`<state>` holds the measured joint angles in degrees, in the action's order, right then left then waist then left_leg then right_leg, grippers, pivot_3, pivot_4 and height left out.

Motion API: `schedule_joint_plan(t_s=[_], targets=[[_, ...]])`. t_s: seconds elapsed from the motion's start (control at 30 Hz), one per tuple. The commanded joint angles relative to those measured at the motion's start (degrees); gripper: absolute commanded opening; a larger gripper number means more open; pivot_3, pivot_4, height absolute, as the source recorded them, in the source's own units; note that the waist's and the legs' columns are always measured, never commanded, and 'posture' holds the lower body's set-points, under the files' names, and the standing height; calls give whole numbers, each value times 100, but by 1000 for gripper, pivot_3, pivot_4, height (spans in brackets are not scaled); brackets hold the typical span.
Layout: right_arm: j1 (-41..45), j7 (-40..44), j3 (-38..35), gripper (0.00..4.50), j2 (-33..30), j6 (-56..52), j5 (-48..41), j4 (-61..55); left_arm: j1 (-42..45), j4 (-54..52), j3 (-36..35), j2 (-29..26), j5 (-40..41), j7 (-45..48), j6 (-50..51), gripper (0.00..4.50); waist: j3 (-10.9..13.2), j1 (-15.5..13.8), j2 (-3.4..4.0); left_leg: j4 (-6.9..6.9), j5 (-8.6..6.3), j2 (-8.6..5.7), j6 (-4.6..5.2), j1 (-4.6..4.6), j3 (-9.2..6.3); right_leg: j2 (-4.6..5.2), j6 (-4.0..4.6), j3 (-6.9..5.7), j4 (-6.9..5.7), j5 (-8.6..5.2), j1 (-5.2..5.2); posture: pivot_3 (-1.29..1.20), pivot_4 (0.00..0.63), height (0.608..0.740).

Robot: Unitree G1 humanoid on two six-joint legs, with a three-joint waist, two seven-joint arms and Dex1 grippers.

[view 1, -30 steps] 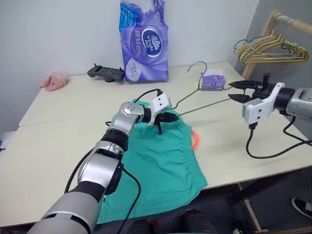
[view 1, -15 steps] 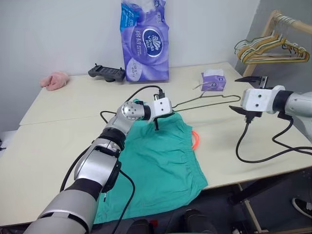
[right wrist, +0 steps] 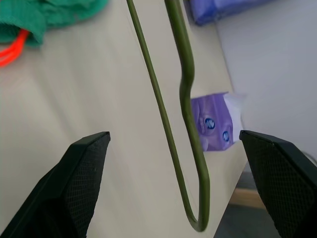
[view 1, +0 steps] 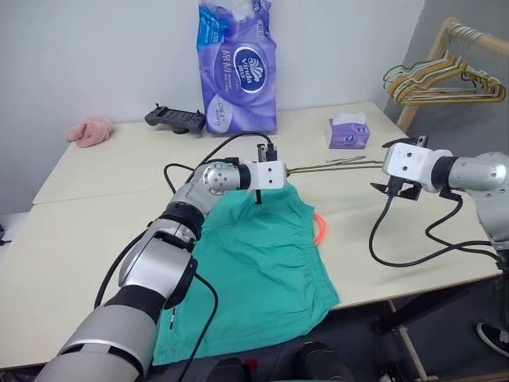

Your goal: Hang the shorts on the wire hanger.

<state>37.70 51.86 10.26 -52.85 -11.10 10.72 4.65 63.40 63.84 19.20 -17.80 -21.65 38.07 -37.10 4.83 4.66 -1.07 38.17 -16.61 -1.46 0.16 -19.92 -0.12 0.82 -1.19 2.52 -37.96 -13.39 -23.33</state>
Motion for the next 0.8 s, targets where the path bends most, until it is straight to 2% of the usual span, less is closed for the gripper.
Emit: schedule_joint_plan(t_s=[0.03, 0.33, 0.37, 0.43, 0.77, 0.8], targets=[[296, -150, -26, 4464, 129, -113, 184, 178, 228, -8, 46, -52, -92, -152, -188, 0, 0, 0, 0, 0, 0, 0, 0, -1, -1, 0, 0, -1, 0, 0, 0, -89, 14, 740], [397, -110, -27, 4464, 215, -53, 288, 483, 214, 4, 109, -119, -233, -227, -302, 0, -1, -9, 0, 1, 0, -3, 0, -3, -4, 3, -1, -4, 0, 1, 0, -76, 6, 740], [397, -86, -30, 4300, 224, -63, 280, 476, 214, 7, 111, -126, -244, -232, -311, 0, -1, -8, 0, 1, 0, -4, 0, -3, -3, 3, -1, -4, 0, 1, 0, -76, 8, 740], [384, -66, -35, 3854, 243, -73, 268, 459, 215, 9, 115, -129, -249, -235, -314, 0, -1, -7, 0, 1, 0, -3, 0, -2, -4, 3, -1, -4, 0, 1, 0, -76, 9, 740], [362, -80, -31, 169, 293, -16, 309, 537, 249, 28, 95, -154, -270, -254, -304, 0, -1, -8, -1, 1, 0, -4, 0, -3, -6, 3, -2, -5, 0, 2, 0, -72, 0, 740], [352, -81, -31, 40, 290, -7, 313, 534, 254, 28, 96, -159, -270, -263, -305, 0, -1, -6, -1, 1, 0, -4, 0, -3, -6, 3, -2, -6, 0, 2, 0, -72, 0, 740]])
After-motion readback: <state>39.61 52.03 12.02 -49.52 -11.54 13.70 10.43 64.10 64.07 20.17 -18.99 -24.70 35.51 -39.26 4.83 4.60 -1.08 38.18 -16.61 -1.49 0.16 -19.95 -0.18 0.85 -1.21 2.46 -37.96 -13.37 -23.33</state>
